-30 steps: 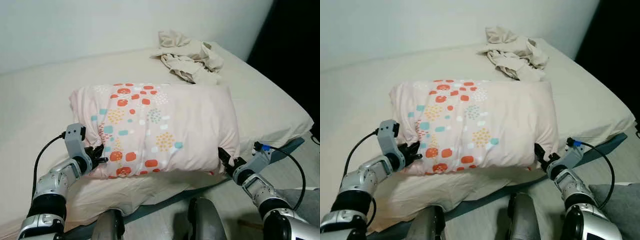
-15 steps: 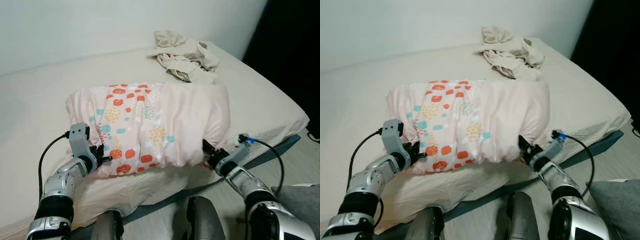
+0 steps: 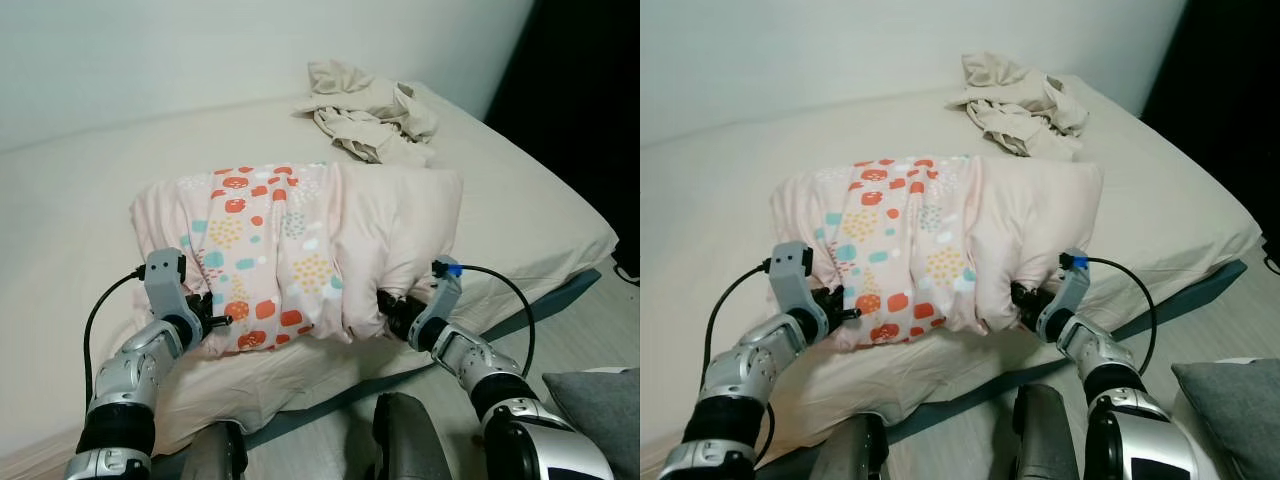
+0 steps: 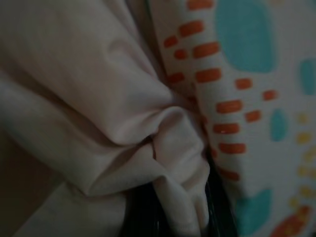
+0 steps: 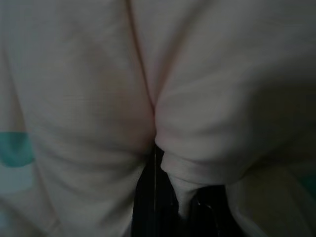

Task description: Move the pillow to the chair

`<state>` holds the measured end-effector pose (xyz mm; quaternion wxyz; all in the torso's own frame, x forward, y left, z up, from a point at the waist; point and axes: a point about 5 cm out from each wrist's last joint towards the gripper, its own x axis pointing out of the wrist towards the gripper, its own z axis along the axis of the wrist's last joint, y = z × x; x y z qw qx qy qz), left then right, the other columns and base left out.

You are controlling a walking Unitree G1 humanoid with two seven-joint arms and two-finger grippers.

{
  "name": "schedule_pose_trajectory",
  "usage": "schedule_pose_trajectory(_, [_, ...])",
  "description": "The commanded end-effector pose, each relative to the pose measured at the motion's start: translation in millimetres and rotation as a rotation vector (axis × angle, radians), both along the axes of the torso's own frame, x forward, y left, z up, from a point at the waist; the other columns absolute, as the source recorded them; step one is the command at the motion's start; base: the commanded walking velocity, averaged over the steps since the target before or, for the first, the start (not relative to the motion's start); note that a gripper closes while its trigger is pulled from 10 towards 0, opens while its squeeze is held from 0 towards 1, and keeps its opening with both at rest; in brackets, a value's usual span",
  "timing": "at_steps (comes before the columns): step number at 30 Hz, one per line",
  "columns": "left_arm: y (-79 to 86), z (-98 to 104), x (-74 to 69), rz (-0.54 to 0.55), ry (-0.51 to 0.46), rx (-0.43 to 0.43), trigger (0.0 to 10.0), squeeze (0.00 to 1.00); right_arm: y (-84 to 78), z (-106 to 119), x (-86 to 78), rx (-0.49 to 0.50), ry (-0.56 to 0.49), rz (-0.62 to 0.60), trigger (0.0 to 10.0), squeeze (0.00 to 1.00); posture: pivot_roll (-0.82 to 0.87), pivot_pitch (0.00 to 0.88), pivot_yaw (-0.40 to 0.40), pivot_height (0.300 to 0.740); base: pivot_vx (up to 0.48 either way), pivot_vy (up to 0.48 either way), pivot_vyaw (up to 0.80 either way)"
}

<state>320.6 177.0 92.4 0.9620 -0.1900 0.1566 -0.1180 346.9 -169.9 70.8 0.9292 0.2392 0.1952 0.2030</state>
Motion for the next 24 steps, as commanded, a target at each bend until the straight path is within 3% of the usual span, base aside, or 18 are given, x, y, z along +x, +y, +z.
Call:
schedule_pose_trajectory(1, [-42.2,0.9,-5.5,-0.134,-0.009,-0.074,0.0,0.00,28.9,8.8,5.2,-0.049,-0.072,0.077,0.0,0.00,-0.02,0.176,0.008,0.577,0.000,0.000,0.00])
schedule_pose_trajectory(5, [-49.4,20.2,-4.5,-0.057,-0.104,-0.126,0.0,0.00,41.8,37.5,14.3,-0.131,-0.266,0.104,0.0,0.00,-0.03,0.168,0.012,0.577,0.000,0.000,0.00])
schedule_pose_trajectory(6, [-49.4,20.2,-4.5,-0.057,-0.104,-0.126,0.0,0.00,41.8,37.5,14.3,-0.131,-0.266,0.104,0.0,0.00,-0.03,0.168,0.012,0.577,0.000,0.000,0.00])
schedule_pose_trajectory(8, [-58.3,33.3,-4.5,-0.034,-0.159,-0.159,0.0,0.00,59.2,58.2,17.5,-0.162,-0.378,0.132,0.0,0.00,-0.03,0.155,0.011,0.577,0.000,0.000,0.00])
schedule_pose_trajectory(10, [-64.9,43.7,-4.2,-0.008,-0.215,-0.152,0.0,0.00,76.8,73.9,16.9,-0.186,-0.472,0.153,0.0,0.00,-0.03,0.145,0.010,0.577,0.000,0.000,0.00])
schedule_pose_trajectory(11, [-64.9,43.7,-4.2,-0.008,-0.215,-0.152,0.0,0.00,76.8,73.9,16.9,-0.186,-0.472,0.153,0.0,0.00,-0.03,0.145,0.010,0.577,0.000,0.000,0.00])
schedule_pose_trajectory(14, [-56.5,51.5,1.5,0.175,-0.248,-0.115,0.0,0.03,95.8,89.5,10.2,-0.221,-0.613,0.186,0.0,0.00,-0.03,0.130,0.007,0.577,0.000,0.000,0.00])
schedule_pose_trajectory(15, [-52.9,53.5,3.0,0.232,-0.255,-0.054,0.0,0.00,100.0,94.8,7.9,-0.219,-0.652,0.178,0.0,0.00,-0.03,0.121,0.005,0.577,0.000,0.000,0.00])
schedule_pose_trajectory(16, [-52.9,53.5,3.0,0.232,-0.255,-0.054,0.0,0.00,100.0,94.8,7.9,-0.219,-0.652,0.178,0.0,0.00,-0.03,0.121,0.005,0.577,0.000,0.000,0.00])
schedule_pose_trajectory(17, [-50.6,55.3,4.3,0.266,-0.260,-0.002,0.0,0.00,101.9,99.2,6.6,-0.218,-0.682,0.153,4.0,0.00,-0.03,0.110,0.004,0.577,0.000,0.000,0.00])
schedule_pose_trajectory(18, [-49.2,56.5,4.7,0.288,-0.264,0.032,0.0,0.00,103.1,101.8,5.3,-0.220,-0.700,0.134,4.0,0.00,-0.03,0.105,0.004,0.577,0.000,0.000,0.00])
schedule_pose_trajectory(19, [-49.5,59.4,5.4,0.294,-0.275,0.066,2.7,0.00,103.9,103.7,4.5,-0.216,-0.711,0.116,10.0,0.00,-0.04,0.097,0.005,0.577,0.000,0.000,0.00])
schedule_pose_trajectory(20, [-51.1,64.1,6.6,0.292,-0.296,0.092,10.0,0.00,104.5,105.0,3.9,-0.222,-0.723,0.100,10.0,0.00,-0.04,0.088,0.006,0.577,0.000,0.000,0.00])
schedule_pose_trajectory(24, [-57.1,76.4,7.7,0.272,-0.373,0.163,10.0,0.00,107.1,105.5,0.7,-0.251,-0.746,0.082,10.0,0.00,-0.04,0.072,0.010,0.577,0.000,0.000,0.00])
